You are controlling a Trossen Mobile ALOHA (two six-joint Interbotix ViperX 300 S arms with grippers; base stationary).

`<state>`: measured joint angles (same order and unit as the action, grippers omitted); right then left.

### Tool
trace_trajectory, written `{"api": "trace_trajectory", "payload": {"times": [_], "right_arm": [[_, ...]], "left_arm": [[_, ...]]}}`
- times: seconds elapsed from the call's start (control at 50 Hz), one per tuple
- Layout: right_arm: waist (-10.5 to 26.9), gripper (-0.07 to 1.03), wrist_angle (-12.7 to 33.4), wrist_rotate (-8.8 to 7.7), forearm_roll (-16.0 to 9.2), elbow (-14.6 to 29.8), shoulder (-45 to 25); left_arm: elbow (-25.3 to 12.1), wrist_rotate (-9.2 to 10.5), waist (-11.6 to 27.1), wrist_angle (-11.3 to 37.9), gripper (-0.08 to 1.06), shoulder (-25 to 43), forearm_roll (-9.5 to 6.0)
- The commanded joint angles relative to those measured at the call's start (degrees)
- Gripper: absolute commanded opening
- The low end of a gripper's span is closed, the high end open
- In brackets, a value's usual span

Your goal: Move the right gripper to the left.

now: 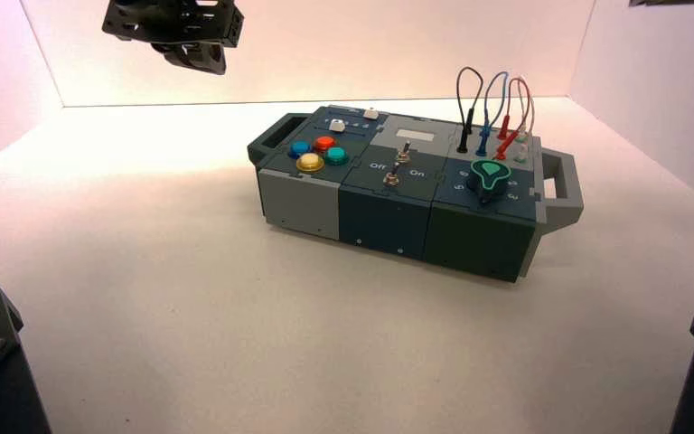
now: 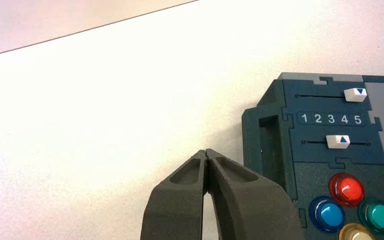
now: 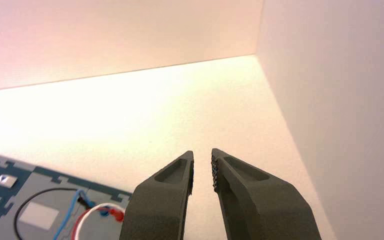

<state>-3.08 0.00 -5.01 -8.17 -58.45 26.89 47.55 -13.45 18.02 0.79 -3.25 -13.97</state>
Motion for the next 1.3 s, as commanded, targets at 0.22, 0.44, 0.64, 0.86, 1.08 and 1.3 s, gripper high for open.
{"api": "trace_trajectory", "payload": {"times": [0.22, 0.44, 0.64, 0.86, 1.08, 1.3], "right_arm": [[9.2, 0.22, -0.6, 0.62, -0.2, 5.1, -4.0], [15.6, 0.22, -0.6, 0.88, -0.7, 9.0, -11.1], [22.2, 0.22, -0.5, 0.79, -1.0, 12.7, -16.6], [31.2, 0.22, 0.1, 0.79, -1.0, 17.2, -20.5], [36.1, 0.22, 0.9, 0.79, -1.0, 20.0, -22.9], [39.8, 0.22, 1.0, 0.79, -1.0, 21.3, -23.4]], "left_arm": [[-1.5, -0.09, 0.3, -0.4, -0.03, -0.7, 0.18], [-1.4, -0.09, 0.2, -0.4, -0.03, -0.6, 0.18], [-1.6, -0.09, 0.2, -0.4, -0.03, -0.7, 0.18], [-1.5, -0.09, 0.3, -0.4, -0.03, -0.6, 0.18], [-1.6, -0.09, 0.2, -0.4, -0.03, -0.5, 0.18], [-1.7, 0.00, 0.2, -0.4, -0.03, -0.3, 0.18]]}}
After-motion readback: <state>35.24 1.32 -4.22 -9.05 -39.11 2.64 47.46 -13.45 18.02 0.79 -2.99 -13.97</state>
